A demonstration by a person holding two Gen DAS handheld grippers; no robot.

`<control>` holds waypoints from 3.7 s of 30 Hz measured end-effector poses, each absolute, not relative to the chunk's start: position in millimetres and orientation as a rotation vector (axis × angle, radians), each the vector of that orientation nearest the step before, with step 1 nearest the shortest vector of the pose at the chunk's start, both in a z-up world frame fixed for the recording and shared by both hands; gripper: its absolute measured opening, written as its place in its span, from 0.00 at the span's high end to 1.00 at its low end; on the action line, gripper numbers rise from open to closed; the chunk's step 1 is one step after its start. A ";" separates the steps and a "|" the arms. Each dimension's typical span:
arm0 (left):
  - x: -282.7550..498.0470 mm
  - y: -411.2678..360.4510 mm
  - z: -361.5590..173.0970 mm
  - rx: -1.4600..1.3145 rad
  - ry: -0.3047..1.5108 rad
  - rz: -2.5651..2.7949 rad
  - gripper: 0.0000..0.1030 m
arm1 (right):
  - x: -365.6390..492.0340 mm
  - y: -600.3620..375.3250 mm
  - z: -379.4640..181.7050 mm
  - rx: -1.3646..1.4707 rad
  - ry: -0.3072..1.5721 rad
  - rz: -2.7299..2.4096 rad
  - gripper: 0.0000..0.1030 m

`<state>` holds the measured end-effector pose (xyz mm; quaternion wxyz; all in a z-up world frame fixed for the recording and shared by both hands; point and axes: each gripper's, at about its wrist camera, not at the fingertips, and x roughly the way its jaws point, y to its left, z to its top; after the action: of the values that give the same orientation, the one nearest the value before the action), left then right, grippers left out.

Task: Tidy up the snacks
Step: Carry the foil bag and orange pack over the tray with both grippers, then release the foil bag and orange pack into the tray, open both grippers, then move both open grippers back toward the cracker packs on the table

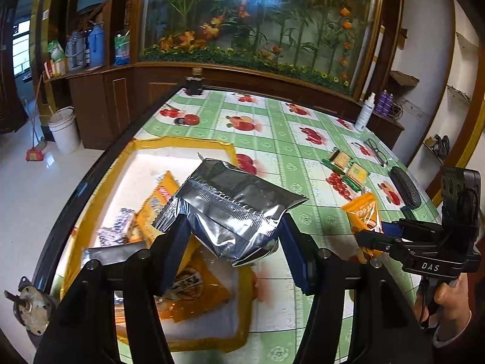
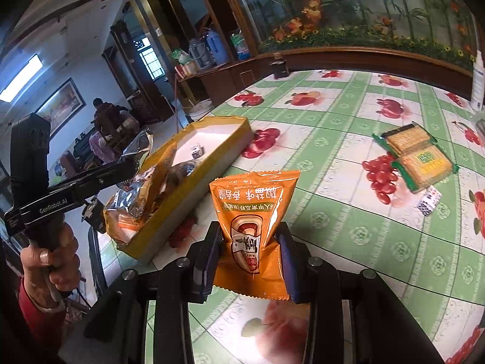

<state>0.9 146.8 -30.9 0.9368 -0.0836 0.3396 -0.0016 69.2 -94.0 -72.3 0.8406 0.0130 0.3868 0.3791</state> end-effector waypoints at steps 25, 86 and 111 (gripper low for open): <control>-25.5 220.8 -41.8 -0.276 0.675 0.130 0.43 | 54.5 20.3 -53.3 -0.062 0.802 0.994 0.63; 10.5 213.1 -51.4 -0.122 0.720 0.363 0.30 | 133.2 95.3 -72.3 -0.056 0.802 0.817 0.31; 27.3 135.8 -33.3 -0.069 0.701 0.203 0.24 | 125.6 -106.5 -84.6 0.080 0.783 0.528 0.25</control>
<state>27.3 135.8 -33.3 0.9336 -0.0335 0.3428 0.0993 125.6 -106.5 -84.6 0.8897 0.0385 0.3772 0.2543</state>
